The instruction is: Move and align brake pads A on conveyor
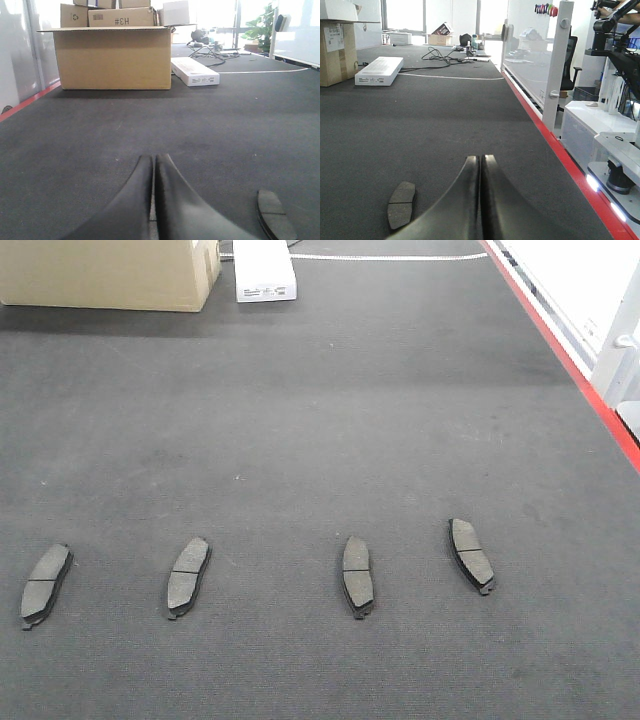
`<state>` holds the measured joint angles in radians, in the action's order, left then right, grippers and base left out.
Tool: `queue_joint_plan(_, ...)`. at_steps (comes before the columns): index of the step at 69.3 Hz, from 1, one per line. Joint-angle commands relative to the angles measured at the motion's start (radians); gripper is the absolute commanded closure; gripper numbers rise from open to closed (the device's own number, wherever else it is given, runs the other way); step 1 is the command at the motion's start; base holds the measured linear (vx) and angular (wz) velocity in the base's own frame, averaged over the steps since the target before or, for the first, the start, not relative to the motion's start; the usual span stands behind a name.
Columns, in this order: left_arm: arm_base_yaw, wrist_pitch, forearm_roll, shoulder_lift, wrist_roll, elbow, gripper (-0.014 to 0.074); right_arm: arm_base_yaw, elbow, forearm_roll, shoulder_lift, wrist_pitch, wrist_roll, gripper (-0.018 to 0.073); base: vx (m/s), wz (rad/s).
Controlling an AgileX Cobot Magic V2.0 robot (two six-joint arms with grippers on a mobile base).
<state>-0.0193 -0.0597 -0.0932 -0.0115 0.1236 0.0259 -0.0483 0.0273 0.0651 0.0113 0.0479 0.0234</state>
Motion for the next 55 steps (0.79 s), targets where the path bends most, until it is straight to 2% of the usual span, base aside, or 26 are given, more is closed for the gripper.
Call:
queue_joint_plan(1,0.004,0.07,0.007,-0.014,-0.001,0.024,0.0602,-0.006,0.007,0.005,0.015,-0.082,0.003,0.0569,0.0,0.0)
queue_joint_plan(55,0.004,0.07,0.007,-0.014,-0.001,0.024,0.0602,-0.006,0.007,0.006,0.015,-0.083,0.003,0.0569,0.0,0.0)
